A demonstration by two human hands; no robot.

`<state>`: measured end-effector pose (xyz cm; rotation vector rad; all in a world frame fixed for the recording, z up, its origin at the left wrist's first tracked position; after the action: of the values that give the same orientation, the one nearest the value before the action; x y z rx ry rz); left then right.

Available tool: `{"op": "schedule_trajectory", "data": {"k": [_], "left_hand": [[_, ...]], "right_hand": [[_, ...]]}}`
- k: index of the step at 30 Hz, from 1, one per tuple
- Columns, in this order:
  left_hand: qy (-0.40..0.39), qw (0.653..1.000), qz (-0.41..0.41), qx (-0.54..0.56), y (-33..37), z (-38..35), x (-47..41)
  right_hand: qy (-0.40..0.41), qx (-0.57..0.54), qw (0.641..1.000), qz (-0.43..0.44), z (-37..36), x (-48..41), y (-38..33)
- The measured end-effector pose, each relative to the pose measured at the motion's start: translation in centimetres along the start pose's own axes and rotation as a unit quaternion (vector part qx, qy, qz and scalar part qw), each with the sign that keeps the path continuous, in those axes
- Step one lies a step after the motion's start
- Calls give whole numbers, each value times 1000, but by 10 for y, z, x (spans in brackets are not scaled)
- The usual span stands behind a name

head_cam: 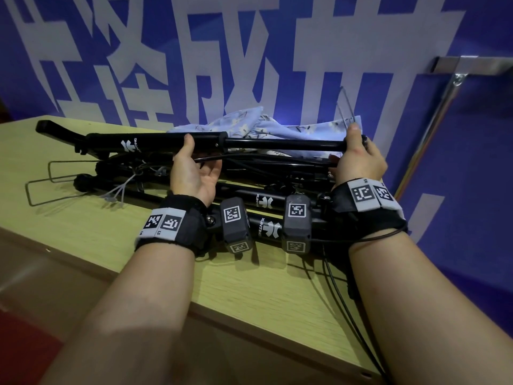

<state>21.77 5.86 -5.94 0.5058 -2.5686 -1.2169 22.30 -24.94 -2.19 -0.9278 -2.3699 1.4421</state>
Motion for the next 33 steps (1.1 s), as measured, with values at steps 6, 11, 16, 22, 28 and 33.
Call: {"op": "schedule_trajectory", "data": {"k": [6,11,16,22,28,33], "left_hand": [[8,1000,-8,-10,2,0,2],[3,1000,-13,-12,3,0,-1],[-45,997,-29,-57,2,-12,0],[-104,990,-24,-95,-2,-24,1],[-134,985,-17,-110,-6,-33,5],[-142,982,-15,-125,-8,-35,6]], "right_hand": [[23,-14,1000,-9,5,3,-1],[13,5,1000,-3,1,8,-7],[-25,-10,999,-26,-12,13,-3],[-70,-68,991,-88,-25,19,9],[-132,-29,985,-111,-40,24,15],[-174,-36,975,-137,-54,36,20]]}}
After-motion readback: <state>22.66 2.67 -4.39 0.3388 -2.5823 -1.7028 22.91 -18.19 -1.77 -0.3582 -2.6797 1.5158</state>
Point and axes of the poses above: each hand's wrist, its own x-axis away from the middle knuckle, its own z-axis out of the back of the hand, y = z × x, the point moved 9 cm from there along -x, towards the middle knuckle, and after that the axes turned 15 degrees about -x, right-handed, at the moved point
